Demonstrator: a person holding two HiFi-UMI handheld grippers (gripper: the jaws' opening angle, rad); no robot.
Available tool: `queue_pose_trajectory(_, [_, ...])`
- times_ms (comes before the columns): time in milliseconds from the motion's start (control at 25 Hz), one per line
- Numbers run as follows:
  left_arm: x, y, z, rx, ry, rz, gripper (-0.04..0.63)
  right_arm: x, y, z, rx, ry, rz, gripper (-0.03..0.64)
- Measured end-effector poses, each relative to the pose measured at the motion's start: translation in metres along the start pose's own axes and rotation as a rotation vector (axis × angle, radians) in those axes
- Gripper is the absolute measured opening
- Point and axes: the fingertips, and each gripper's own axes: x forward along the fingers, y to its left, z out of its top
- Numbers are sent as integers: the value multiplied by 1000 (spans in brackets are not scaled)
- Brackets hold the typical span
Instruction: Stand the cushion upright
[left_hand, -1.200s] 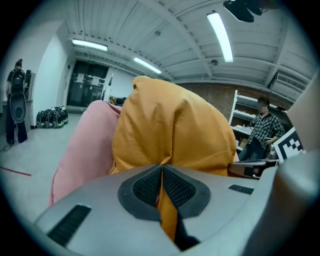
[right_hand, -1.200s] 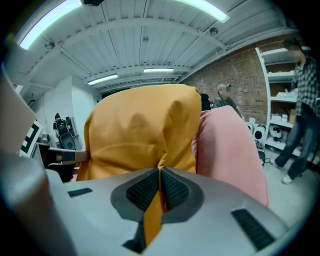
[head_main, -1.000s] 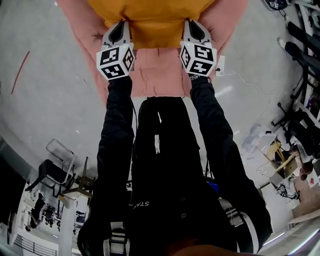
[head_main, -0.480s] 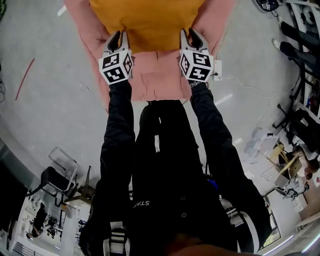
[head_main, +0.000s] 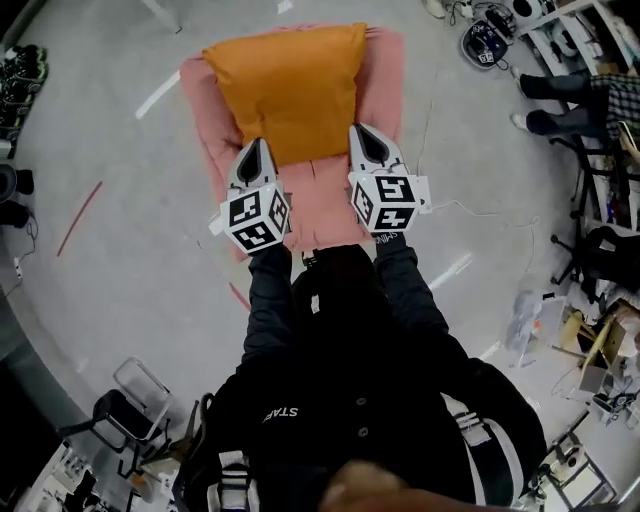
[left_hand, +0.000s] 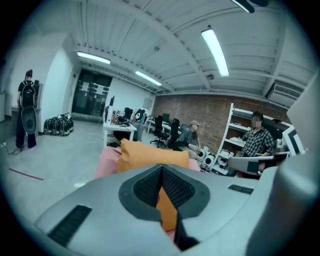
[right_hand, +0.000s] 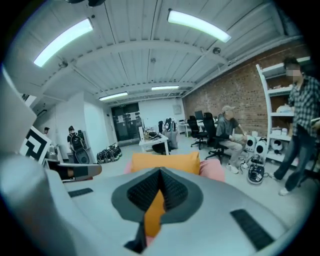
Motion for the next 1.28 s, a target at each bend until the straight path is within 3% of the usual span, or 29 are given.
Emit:
queue_pose_trajectory(320, [-86, -55, 85, 29, -116, -96, 0, -87, 65, 78, -23, -147, 31, 12])
queue_pose_trajectory(640, [-150, -80, 104, 69, -150, -140, 0, -146, 96, 103, -52, -191, 36, 12])
queue_pose_trajectory(1280, [-173, -131, 155, 177, -255, -179, 0, -188, 100, 165, -134, -337, 64, 12])
